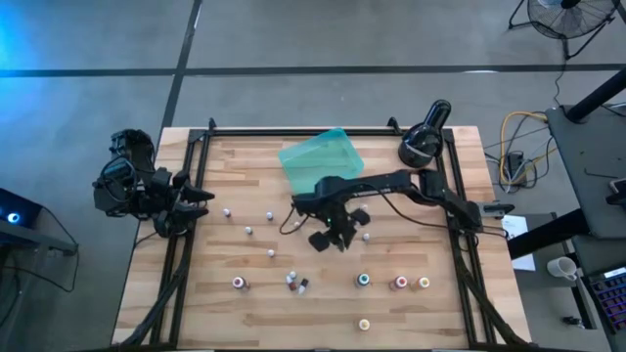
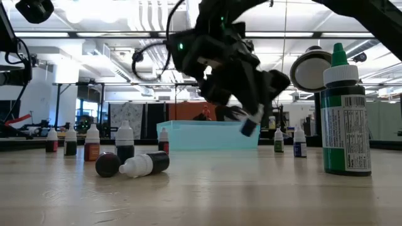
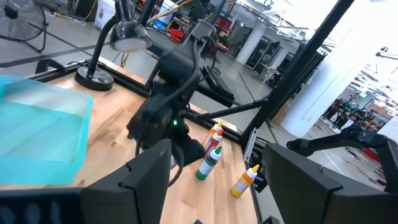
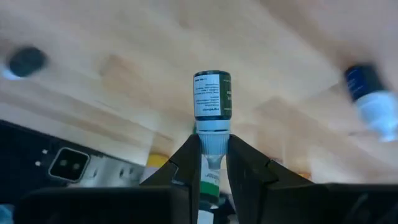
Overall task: Pick & Place food coloring
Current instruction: Adjust the orange small food coloring bottle
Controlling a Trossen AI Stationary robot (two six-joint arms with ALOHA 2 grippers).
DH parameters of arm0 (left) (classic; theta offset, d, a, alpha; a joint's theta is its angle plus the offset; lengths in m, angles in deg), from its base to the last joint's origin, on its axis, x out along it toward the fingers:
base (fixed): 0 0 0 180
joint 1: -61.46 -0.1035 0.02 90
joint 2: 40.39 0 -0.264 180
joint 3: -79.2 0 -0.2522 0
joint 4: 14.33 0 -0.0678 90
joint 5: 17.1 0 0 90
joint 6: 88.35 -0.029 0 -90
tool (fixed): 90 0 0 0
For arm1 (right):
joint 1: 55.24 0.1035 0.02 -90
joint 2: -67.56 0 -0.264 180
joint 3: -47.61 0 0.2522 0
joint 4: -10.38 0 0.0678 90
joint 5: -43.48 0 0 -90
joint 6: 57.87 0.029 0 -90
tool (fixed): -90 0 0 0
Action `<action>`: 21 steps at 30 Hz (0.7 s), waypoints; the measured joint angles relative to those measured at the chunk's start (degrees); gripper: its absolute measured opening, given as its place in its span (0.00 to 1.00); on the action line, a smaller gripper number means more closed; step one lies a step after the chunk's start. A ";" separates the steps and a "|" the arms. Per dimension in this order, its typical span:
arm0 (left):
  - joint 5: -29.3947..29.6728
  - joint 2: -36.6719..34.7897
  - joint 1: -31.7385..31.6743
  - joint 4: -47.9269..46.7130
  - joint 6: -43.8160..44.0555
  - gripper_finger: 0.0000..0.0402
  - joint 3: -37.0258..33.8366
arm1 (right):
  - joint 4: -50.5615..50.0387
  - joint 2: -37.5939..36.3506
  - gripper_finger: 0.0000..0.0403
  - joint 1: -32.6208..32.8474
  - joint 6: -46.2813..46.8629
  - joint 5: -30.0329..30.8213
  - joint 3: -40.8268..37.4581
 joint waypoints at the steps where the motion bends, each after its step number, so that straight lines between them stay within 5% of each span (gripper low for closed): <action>1: 0.00 0.00 -0.01 0.00 0.03 0.56 0.00 | -0.22 0.53 0.14 0.11 0.08 -1.05 -0.53; 7: -0.02 0.00 0.00 0.00 0.76 0.56 -0.02 | -0.40 1.77 0.14 0.68 1.58 -6.38 -2.90; 21: -0.02 0.00 -0.01 -0.02 -0.03 0.56 -0.04 | 2.51 2.03 0.14 0.54 1.50 -6.26 -4.09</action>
